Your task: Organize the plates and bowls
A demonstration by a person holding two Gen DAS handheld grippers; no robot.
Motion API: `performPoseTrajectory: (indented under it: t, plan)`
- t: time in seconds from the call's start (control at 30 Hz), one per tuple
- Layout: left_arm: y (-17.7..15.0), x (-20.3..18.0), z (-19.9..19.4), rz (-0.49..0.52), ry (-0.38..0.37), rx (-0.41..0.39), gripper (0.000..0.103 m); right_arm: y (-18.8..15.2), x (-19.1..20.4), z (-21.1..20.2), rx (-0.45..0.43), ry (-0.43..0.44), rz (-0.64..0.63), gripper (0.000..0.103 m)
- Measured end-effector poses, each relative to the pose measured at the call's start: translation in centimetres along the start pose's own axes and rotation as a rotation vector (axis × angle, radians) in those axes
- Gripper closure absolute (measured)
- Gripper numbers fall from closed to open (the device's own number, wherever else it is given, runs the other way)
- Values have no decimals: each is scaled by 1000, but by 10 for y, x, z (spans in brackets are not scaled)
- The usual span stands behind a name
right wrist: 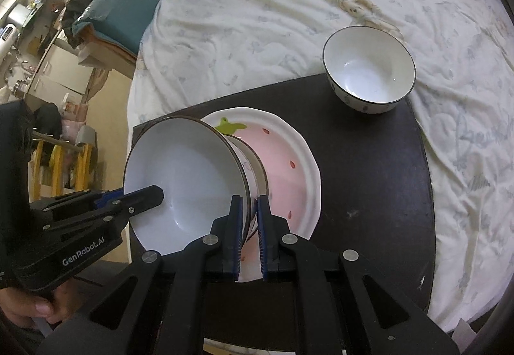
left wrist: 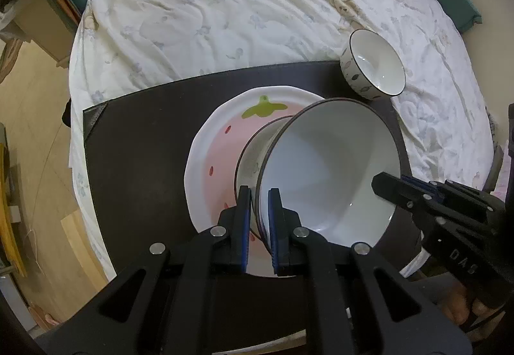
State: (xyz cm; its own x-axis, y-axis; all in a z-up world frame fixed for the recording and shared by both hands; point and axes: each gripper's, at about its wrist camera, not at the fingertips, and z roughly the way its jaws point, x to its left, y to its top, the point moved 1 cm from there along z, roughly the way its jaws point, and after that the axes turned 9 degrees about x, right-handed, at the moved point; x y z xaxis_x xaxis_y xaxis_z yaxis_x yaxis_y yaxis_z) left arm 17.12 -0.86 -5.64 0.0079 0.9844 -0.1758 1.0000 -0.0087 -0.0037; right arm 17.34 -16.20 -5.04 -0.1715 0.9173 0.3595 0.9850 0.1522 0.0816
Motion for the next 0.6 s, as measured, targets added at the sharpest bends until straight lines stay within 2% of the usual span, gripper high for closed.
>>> performPoseTrajectory:
  t: [0.17,0.33,0.53,0.6]
  plan:
    - [1,2,7,3,9,4,95,0,0,11,28,-29,-4,93]
    - [3,8,3,-11,-15,-20,95,1,-3,17,45,-30,4,94]
    - [5,19,-9,-59,-67,-65,95,3,-6,14,47,17,34,89]
    - [6,20,-11,-61,-70,-77,95,3,-7,8,21,34,35,89]
